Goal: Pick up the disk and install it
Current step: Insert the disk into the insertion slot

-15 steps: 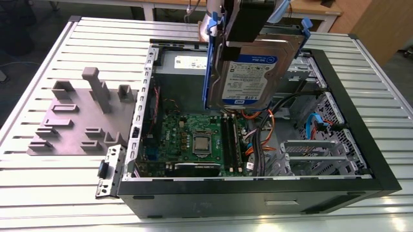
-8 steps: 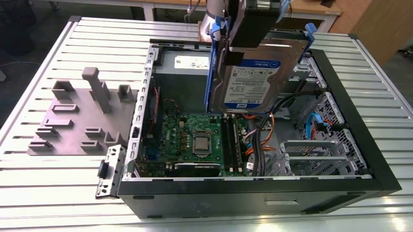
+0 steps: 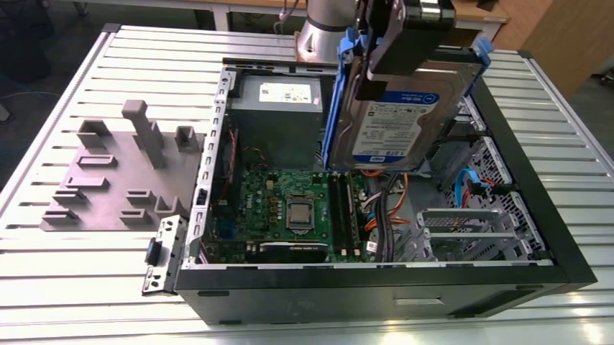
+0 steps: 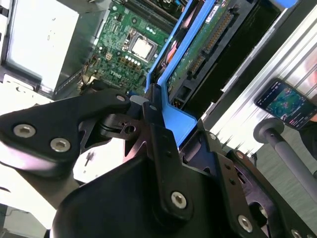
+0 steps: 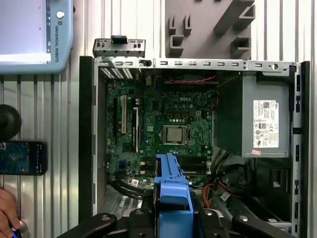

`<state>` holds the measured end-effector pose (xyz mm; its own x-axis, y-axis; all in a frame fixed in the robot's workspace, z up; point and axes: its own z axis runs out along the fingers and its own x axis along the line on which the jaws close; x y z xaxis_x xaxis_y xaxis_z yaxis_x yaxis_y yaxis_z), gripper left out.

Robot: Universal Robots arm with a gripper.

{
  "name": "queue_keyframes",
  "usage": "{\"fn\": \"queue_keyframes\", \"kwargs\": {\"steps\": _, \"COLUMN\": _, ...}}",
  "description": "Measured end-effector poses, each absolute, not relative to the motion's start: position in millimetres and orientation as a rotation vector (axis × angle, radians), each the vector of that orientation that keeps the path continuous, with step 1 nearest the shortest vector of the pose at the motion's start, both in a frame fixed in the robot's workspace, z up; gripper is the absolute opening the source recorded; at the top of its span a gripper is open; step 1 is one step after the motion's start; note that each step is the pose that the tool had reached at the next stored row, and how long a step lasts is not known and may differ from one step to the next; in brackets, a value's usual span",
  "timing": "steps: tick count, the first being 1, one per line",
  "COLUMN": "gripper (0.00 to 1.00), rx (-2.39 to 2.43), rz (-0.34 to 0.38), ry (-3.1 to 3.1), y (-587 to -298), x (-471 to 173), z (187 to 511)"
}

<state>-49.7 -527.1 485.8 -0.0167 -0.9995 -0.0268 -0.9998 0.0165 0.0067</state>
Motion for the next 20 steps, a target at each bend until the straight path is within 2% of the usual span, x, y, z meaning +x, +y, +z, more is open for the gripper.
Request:
{"fn": "queue_keyframes", "kwargs": {"steps": 5, "gripper": 0.36, "rx": -2.192, "rz": 0.037, "ry": 2.229, "y": -535.5, "x": -47.5, "z": 483.7}}
{"fn": "queue_keyframes", "kwargs": {"steps": 20, "gripper": 0.36, "rx": -2.193, "rz": 0.037, "ry": 2.229, "y": -535.5, "x": -43.4, "z": 483.8}}
